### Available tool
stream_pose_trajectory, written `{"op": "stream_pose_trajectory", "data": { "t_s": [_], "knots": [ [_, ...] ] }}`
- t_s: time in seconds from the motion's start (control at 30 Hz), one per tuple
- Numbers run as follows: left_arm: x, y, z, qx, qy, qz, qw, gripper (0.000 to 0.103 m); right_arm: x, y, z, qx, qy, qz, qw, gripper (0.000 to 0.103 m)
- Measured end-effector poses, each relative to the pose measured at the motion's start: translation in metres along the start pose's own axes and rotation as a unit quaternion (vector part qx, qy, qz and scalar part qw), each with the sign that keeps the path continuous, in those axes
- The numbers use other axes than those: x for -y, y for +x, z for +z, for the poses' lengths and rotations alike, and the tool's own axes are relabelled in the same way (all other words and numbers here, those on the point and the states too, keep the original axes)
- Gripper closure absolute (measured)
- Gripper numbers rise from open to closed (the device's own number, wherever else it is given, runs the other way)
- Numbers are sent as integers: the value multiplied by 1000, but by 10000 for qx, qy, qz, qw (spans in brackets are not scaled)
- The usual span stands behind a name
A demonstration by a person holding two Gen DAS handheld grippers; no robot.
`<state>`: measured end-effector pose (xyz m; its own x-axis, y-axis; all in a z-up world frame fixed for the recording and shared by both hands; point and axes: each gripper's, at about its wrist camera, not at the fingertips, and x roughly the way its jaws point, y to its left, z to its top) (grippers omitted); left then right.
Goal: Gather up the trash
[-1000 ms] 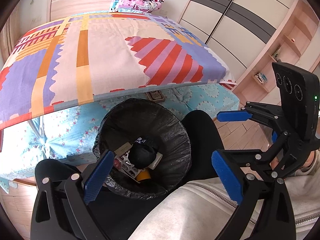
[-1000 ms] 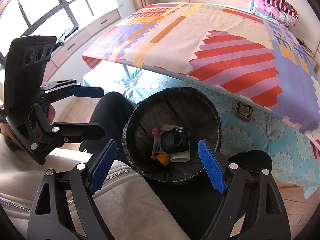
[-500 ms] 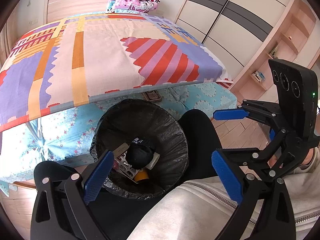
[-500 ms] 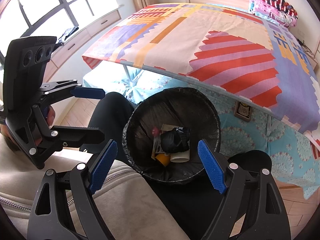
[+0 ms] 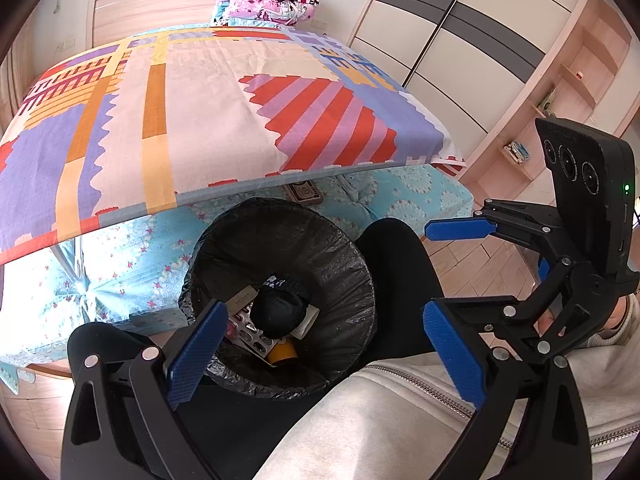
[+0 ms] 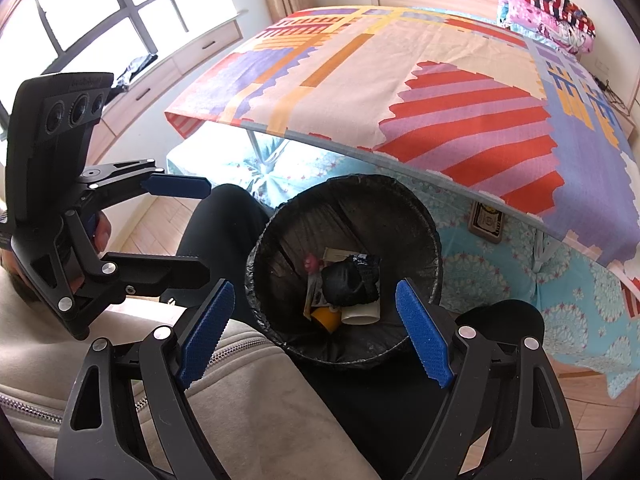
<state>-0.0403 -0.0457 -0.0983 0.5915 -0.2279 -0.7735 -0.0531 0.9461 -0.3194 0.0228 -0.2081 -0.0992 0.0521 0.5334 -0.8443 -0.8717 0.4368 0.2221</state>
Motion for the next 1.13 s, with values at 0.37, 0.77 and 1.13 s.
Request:
{"op": "stream_pose_trajectory", "data": {
  "t_s": [0.37,0.77,1.13],
  "knots": [
    [1,0,0,0,3,0,10000,8,0,0,0,5,-7,4,10000,20],
    [2,0,0,-4,17,-10,10000,8,0,0,-1,8,2,1,10000,20],
    [4,0,0,-9,27,-3,10000,8,-1,0,-1,1,5,-5,10000,20]
  ]
}}
